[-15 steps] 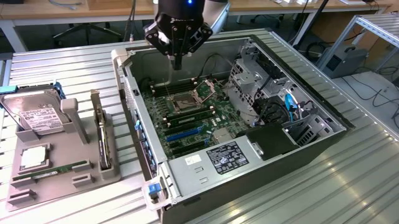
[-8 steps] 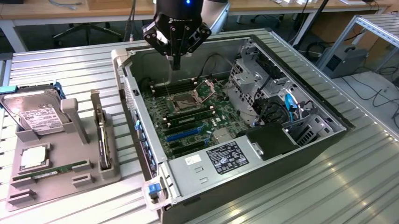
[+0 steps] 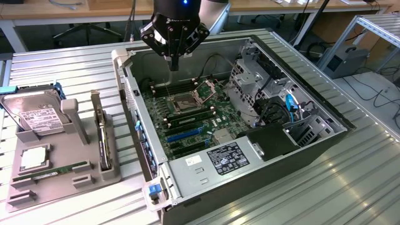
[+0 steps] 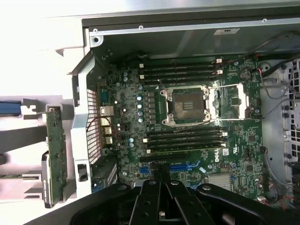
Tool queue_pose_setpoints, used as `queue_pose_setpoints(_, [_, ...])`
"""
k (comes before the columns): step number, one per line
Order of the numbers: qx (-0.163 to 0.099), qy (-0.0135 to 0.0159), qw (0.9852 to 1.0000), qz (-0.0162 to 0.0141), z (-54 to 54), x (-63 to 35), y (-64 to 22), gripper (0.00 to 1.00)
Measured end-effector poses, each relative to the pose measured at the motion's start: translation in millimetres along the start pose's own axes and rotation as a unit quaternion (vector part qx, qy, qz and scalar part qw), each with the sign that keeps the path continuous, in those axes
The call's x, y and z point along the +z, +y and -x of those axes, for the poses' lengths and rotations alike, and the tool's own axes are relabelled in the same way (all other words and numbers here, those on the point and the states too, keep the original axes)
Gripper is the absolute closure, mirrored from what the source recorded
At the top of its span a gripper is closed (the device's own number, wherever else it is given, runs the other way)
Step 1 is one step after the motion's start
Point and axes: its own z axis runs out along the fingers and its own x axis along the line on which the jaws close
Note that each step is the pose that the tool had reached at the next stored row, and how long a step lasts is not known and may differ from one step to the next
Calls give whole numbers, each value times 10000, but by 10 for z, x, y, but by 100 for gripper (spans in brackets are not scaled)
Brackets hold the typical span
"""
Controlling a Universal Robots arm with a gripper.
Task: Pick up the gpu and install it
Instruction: 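Reach for the gpu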
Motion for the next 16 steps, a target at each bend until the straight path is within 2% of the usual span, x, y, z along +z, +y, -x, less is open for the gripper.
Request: queue_pose_setpoints(16, [0, 0, 10000, 0, -58, -1, -4, 89])
